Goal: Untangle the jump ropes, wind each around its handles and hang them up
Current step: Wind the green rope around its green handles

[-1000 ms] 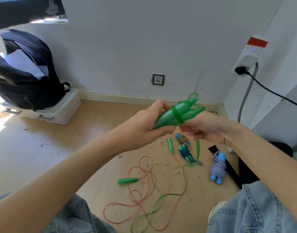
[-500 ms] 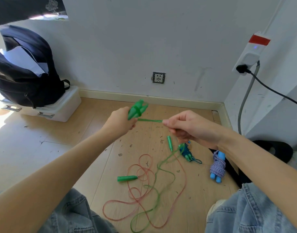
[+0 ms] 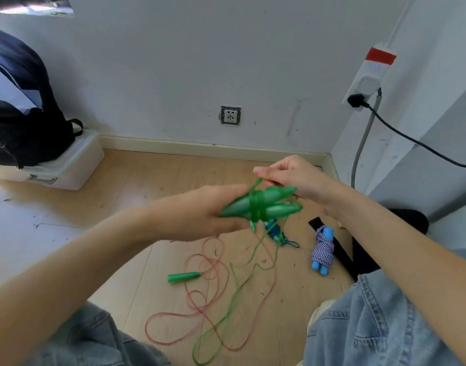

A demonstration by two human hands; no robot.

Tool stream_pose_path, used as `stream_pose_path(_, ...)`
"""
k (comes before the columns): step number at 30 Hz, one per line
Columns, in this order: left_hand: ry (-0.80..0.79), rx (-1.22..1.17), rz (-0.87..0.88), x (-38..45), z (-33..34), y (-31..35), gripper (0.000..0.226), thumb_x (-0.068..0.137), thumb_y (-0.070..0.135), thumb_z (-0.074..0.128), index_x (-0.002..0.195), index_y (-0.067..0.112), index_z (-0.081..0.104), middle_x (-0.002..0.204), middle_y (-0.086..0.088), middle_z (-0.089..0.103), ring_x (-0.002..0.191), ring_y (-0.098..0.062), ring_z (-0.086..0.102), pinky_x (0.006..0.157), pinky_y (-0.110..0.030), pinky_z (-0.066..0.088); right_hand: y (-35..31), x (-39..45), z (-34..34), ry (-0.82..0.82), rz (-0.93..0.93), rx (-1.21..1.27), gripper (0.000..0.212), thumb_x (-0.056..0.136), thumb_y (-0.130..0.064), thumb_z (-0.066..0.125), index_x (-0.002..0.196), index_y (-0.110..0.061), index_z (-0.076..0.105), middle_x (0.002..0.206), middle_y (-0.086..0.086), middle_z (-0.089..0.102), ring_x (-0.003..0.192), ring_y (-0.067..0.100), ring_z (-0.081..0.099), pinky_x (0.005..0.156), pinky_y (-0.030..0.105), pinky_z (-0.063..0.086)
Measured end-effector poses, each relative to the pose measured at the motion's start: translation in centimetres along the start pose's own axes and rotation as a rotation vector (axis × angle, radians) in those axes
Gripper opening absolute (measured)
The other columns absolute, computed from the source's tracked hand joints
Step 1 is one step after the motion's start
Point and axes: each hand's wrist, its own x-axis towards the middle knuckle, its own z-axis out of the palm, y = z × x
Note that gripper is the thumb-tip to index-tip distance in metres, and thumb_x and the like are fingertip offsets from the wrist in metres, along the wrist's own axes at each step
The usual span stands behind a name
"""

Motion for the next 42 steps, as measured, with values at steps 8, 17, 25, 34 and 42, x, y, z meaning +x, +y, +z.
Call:
stream_pose_path(8, 0.445, -0.561, -0.288, 1.2, 0.1, -1.7, 0.035, 0.088, 0.014, 0.059, 0.118, 0.015, 0.042, 0.079, -0.001, 0.063, 0.06, -0.006, 0.055, 0.055, -0.02, 0.049, 0.8, 0.3, 0.9, -0.353, 0.197, -0.036, 0.054, 0.088, -0.048, 0.049, 0.042, -0.021, 0.043, 0.036, -0.008, 0.028, 0.035, 0.01, 0.021, 0.04, 0.018, 0.025)
stream_pose_path(17, 0.476, -0.734, -0.287, 1.4, -0.4, -3.3, 0.014, 0.09, 0.014, 0.055, 0.103, 0.008, 0.057, 0.083, -0.004, 0.065, 0.064, -0.003, 0.06, 0.055, -0.015, 0.048, 0.8, 0.1, 1.6, -0.327, 0.068, 0.471, 0.026, 0.096, -0.01, 0.036, 0.109, 0.001, 0.056, 0.071, 0.005, 0.053, 0.062, 0.013, 0.052, 0.07, 0.029, 0.044)
stream_pose_path(25, 0.835, -0.575, -0.573, 1.4, -2.4, -7.7, 0.027, 0.093, 0.012, 0.051, 0.115, 0.003, 0.038, 0.082, -0.005, 0.057, 0.065, -0.011, 0.051, 0.057, -0.021, 0.044, -0.2, -0.4, 1.6, -0.398, -0.022, 0.08, 0.032, 0.095, -0.027, 0.047, 0.069, -0.016, 0.06, 0.051, -0.007, 0.029, 0.046, 0.01, 0.021, 0.04, 0.017, 0.023)
stream_pose_path(34, 0.328, -0.081, -0.464, 0.3, -2.5, -6.9, 0.021, 0.092, 0.022, 0.054, 0.107, 0.015, 0.041, 0.082, 0.003, 0.065, 0.061, -0.005, 0.055, 0.049, -0.013, 0.042, 1.7, 0.4, 0.3, -0.224, 0.092, -0.702, 0.017, 0.09, -0.026, 0.056, 0.098, -0.016, 0.068, 0.099, 0.004, 0.07, 0.079, 0.009, 0.058, 0.071, 0.024, 0.043)
stream_pose_path(42, -0.279, 0.609, -0.46, 0.8, -0.1, -4.3, 0.02, 0.095, 0.015, 0.042, 0.109, 0.011, 0.056, 0.087, 0.005, 0.053, 0.075, -0.008, 0.05, 0.066, -0.015, 0.041, -0.1, 0.3, 2.1, -0.214, -0.215, -0.385, 0.041, 0.092, -0.021, 0.052, 0.131, -0.025, 0.045, 0.133, -0.011, 0.049, 0.114, 0.0, 0.045, 0.092, 0.013, 0.034)
